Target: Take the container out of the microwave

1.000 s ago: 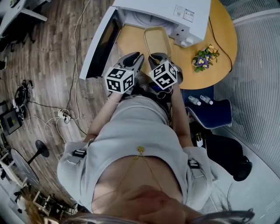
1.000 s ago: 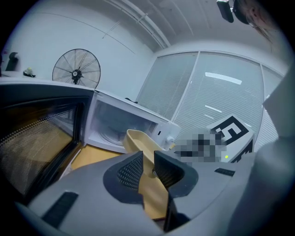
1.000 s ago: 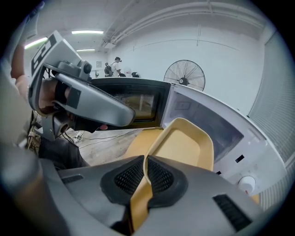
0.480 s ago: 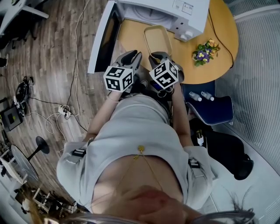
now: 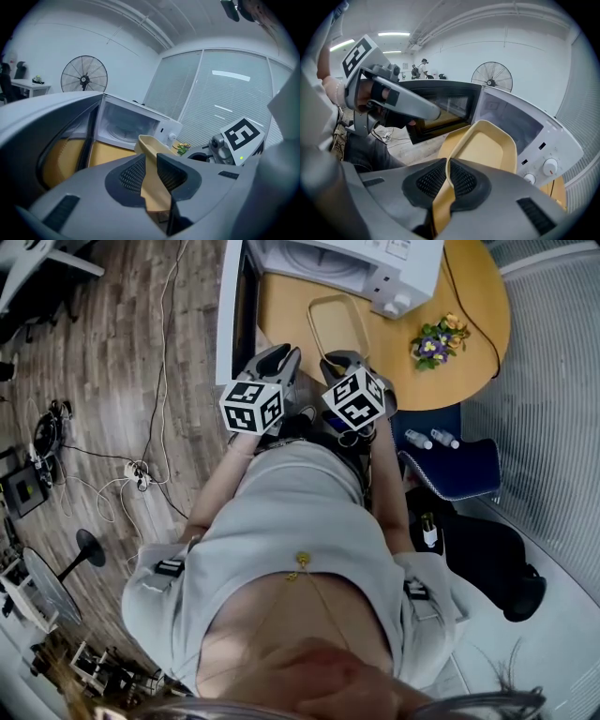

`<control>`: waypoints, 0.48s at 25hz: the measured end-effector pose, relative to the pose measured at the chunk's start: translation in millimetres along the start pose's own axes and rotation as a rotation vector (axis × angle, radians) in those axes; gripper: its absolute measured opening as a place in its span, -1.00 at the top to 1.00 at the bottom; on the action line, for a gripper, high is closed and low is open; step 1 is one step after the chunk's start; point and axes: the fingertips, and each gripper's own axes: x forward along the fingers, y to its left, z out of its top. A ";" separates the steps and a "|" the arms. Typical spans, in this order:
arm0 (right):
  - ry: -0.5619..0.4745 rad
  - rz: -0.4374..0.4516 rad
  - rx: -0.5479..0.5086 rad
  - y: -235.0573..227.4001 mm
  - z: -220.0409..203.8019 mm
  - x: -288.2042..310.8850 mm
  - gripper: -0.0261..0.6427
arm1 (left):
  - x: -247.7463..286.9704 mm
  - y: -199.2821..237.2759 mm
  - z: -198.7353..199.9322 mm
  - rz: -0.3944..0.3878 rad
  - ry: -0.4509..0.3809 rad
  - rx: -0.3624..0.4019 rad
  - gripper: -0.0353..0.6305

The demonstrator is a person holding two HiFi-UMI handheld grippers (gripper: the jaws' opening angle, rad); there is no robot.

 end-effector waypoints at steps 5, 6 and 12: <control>-0.001 0.000 -0.001 4.8 -1.7 -3.5 0.82 | 1.5 -8.9 -5.7 -0.022 0.013 0.004 0.64; -0.001 0.000 -0.002 5.7 -1.8 -4.2 0.82 | 1.7 -9.7 -6.7 -0.025 0.015 0.003 0.64; 0.003 -0.005 -0.001 11.1 -1.7 -7.8 0.82 | 0.4 -9.6 -7.3 -0.033 0.023 0.008 0.64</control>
